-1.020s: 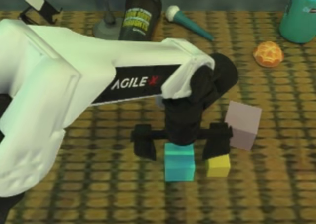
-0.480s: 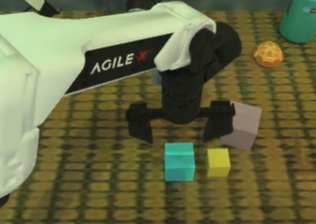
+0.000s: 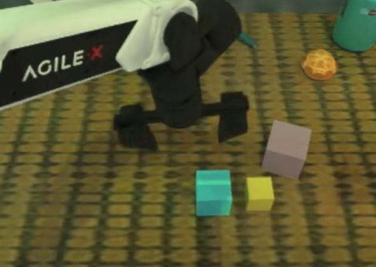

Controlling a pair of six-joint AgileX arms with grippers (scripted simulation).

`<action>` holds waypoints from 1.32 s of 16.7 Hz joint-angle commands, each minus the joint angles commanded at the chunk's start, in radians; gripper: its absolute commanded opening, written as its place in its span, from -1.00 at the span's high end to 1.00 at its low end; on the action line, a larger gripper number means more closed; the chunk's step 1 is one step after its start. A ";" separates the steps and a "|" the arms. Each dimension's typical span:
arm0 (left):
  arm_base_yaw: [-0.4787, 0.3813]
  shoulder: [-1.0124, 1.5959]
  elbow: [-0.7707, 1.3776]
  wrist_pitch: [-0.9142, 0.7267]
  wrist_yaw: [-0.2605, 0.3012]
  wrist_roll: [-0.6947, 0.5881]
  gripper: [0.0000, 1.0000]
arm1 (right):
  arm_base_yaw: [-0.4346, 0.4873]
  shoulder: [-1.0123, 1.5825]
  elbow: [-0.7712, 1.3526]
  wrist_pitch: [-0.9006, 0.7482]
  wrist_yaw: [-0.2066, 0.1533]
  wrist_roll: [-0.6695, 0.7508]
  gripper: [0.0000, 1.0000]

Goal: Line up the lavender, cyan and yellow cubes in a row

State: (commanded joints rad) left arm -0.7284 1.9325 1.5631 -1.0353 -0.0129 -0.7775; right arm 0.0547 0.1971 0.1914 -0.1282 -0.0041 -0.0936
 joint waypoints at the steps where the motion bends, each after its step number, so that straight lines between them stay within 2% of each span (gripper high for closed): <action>1: 0.030 -0.067 -0.058 0.037 -0.001 0.019 -1.00 | 0.016 0.070 0.063 -0.041 0.000 -0.030 -1.00; 7: 0.250 -0.591 -0.507 0.311 -0.002 0.192 -1.00 | 0.124 0.641 0.493 -0.340 0.003 -0.237 -1.00; 15: 0.555 -1.380 -1.154 0.729 0.003 0.512 -1.00 | 0.278 1.427 1.067 -0.763 0.002 -0.524 -1.00; 19: 0.669 -1.706 -1.396 0.903 0.008 0.659 -1.00 | 0.335 1.700 1.293 -0.911 0.003 -0.631 -1.00; 22: 0.725 -1.866 -1.513 0.994 0.012 0.740 -1.00 | 0.363 1.837 1.410 -0.980 0.005 -0.685 -1.00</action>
State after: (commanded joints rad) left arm -0.0037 0.0667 0.0500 -0.0415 -0.0013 -0.0379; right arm 0.4180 2.0339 1.6012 -1.1086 0.0008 -0.7786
